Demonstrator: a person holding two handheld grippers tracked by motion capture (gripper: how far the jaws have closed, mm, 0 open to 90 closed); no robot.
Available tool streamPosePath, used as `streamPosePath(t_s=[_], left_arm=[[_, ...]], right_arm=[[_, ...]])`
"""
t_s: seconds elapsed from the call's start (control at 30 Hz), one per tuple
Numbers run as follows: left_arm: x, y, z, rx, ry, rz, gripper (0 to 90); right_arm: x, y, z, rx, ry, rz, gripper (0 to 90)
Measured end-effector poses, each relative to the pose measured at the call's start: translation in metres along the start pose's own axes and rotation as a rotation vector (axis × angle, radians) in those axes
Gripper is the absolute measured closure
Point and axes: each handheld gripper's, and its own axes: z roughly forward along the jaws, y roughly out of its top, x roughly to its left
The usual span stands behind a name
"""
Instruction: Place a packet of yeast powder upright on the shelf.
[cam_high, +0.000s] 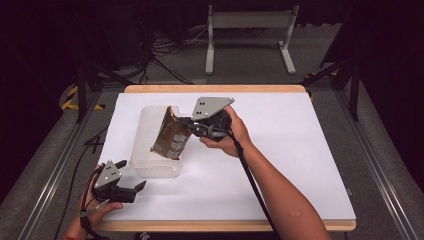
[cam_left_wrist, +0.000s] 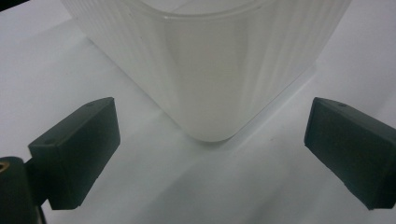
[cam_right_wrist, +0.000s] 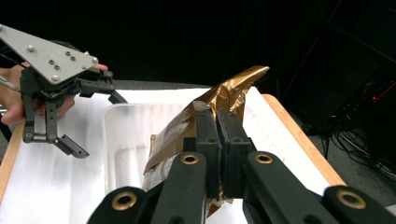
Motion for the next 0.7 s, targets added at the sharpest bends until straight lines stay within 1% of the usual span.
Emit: streamPosePath(t_s=[0.07,0.2,0.27,0.4,0.63,0.7], left_arm=[[0.0,0.0,0.0,0.0,-0.002,0.002,4.3],[0.0,0.0,0.0,-0.003,-0.002,-0.002,4.3],[0.0,0.0,0.0,0.0,-0.001,0.003,4.3],[0.0,0.0,0.0,0.004,-0.003,0.008,4.3],[0.0,0.0,0.001,0.006,-0.006,0.005,4.3],[0.0,0.0,0.001,0.005,-0.007,0.007,4.3]], right_arm=[[0.001,0.0,0.004,0.013,0.0,-0.012,88.0],[0.002,0.0,0.008,0.02,0.013,-0.018,87.9],[0.001,0.0,0.01,0.026,0.023,-0.026,87.6],[0.002,0.0,0.016,0.051,0.04,-0.051,87.1],[0.005,0.0,0.029,0.083,0.072,-0.064,86.5],[0.007,0.0,0.033,0.091,0.082,-0.061,86.4]])
